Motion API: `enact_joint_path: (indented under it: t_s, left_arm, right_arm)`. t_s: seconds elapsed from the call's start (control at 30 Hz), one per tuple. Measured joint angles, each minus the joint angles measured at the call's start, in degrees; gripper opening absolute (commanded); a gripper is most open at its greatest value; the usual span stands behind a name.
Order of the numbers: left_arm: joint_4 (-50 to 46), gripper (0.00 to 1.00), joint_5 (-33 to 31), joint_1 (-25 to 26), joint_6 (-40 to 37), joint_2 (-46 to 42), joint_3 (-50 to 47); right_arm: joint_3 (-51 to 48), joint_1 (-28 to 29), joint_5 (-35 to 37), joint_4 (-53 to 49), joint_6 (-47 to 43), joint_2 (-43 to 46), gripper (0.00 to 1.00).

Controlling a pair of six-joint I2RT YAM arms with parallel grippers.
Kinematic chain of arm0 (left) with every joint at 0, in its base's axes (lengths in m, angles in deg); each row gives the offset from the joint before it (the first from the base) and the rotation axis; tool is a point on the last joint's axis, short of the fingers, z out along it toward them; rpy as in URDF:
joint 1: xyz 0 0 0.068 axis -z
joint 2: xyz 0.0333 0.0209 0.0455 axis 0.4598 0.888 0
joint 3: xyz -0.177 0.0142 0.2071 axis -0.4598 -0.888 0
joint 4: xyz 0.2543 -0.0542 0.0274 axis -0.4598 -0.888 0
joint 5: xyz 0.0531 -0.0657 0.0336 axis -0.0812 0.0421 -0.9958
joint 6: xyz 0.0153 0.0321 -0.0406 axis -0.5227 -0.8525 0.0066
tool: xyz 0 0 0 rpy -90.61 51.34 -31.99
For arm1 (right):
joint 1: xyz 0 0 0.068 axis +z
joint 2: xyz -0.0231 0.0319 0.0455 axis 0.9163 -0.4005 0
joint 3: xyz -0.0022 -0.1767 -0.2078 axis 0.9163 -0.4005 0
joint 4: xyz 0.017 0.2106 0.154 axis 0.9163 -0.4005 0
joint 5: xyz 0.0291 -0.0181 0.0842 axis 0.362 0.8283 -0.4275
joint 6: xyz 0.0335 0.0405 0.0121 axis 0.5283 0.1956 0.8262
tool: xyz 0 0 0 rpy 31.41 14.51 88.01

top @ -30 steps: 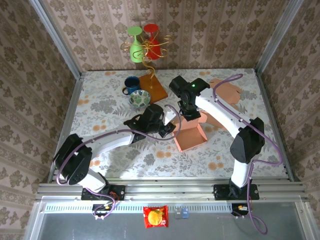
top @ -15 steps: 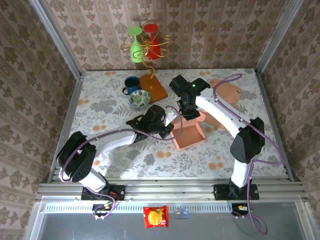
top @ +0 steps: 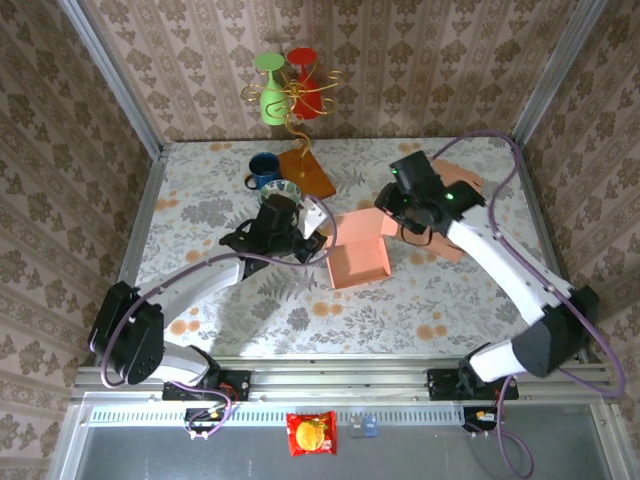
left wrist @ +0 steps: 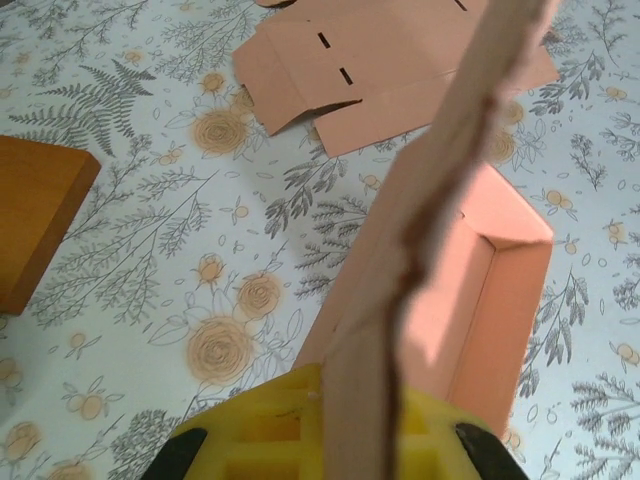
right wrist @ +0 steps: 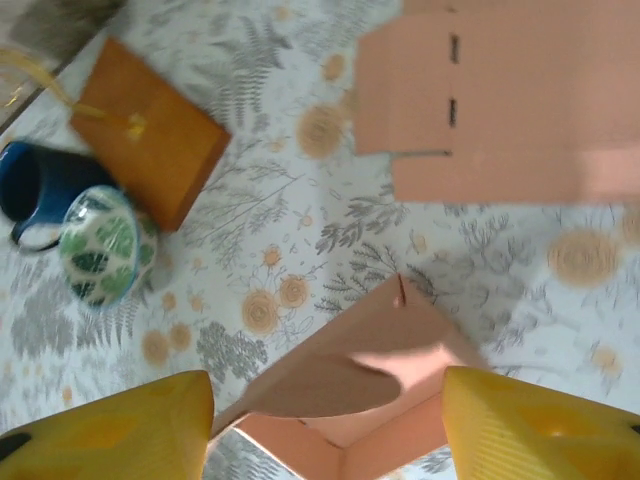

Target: Fold the paper box

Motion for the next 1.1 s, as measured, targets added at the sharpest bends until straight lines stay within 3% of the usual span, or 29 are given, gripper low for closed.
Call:
enact_joint_path:
  t_s: [0.17, 0.4, 0.67, 0.9, 1.1]
  left_arm:
    - [-3.91, 0.0, 4.76, -5.57, -4.13, -1.31, -0.98]
    - [-8.79, 0.0, 7.85, -10.08, -9.64, -1.2, -0.98]
    - [-9.25, 0.0, 7.93, -11.26, -11.69, 0.72, -0.26]
    - [-9.22, 0.0, 6.47, -11.3, -11.8, 3.45, 1.49]
    - [-9.09, 0.0, 5.44, -11.69, -11.8, 4.74, 2.64]
  right_arm:
    - [-8.52, -5.51, -9.05, 5.05, -19.91, 5.33, 0.63]
    - [-10.73, -7.8, -20.22, 7.65, -35.41, -0.42, 0.61]
    - [-6.86, -7.04, -25.7, 8.13, -42.4, -11.41, 0.62]
    - [2.32, -5.05, -25.62, 7.87, -45.68, -17.38, 0.51]
    - [4.26, -4.24, -24.5, 6.69, -46.8, -20.13, 0.52]
